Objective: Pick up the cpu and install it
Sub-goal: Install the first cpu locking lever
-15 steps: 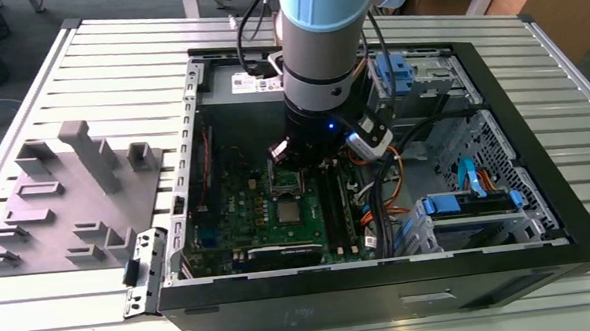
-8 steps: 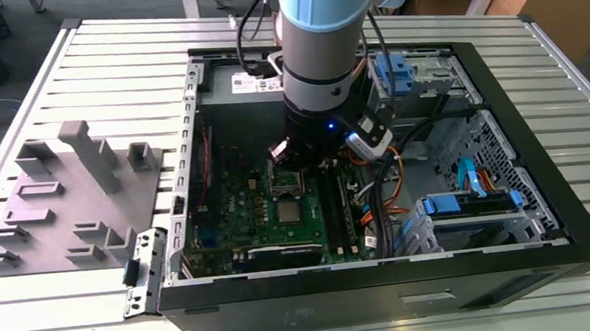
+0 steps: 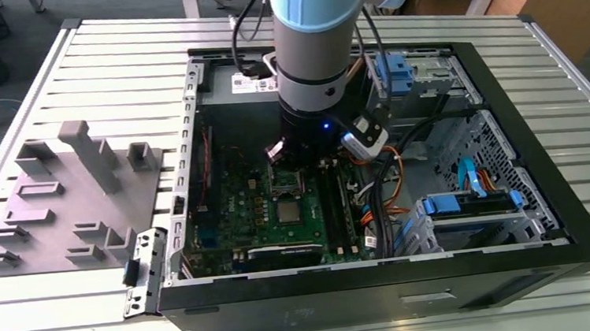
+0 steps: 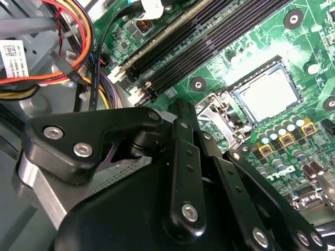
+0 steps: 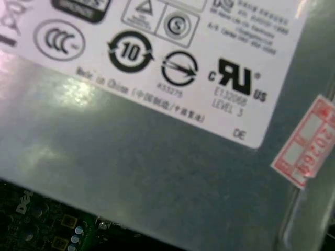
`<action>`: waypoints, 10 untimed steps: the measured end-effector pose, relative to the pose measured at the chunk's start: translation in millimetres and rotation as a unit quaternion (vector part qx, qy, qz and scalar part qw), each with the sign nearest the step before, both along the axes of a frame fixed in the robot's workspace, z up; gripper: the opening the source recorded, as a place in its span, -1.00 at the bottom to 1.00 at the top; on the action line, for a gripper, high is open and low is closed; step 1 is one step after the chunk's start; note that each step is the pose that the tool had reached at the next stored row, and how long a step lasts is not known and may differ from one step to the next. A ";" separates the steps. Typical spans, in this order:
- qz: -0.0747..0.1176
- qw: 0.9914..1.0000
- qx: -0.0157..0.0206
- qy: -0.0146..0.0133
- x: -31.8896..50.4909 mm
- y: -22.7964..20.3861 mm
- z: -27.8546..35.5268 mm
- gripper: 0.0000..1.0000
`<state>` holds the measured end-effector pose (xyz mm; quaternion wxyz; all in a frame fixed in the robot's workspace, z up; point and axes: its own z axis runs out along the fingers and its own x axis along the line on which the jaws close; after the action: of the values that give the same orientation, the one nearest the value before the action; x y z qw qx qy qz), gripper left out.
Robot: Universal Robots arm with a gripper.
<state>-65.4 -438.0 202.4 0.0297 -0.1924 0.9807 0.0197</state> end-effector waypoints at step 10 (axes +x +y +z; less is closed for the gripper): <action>0.000 1.000 0.000 -0.005 -4.8 -0.3 2.9 -0.79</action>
<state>-70.2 -438.3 205.3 0.0350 -0.1926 0.9805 0.0190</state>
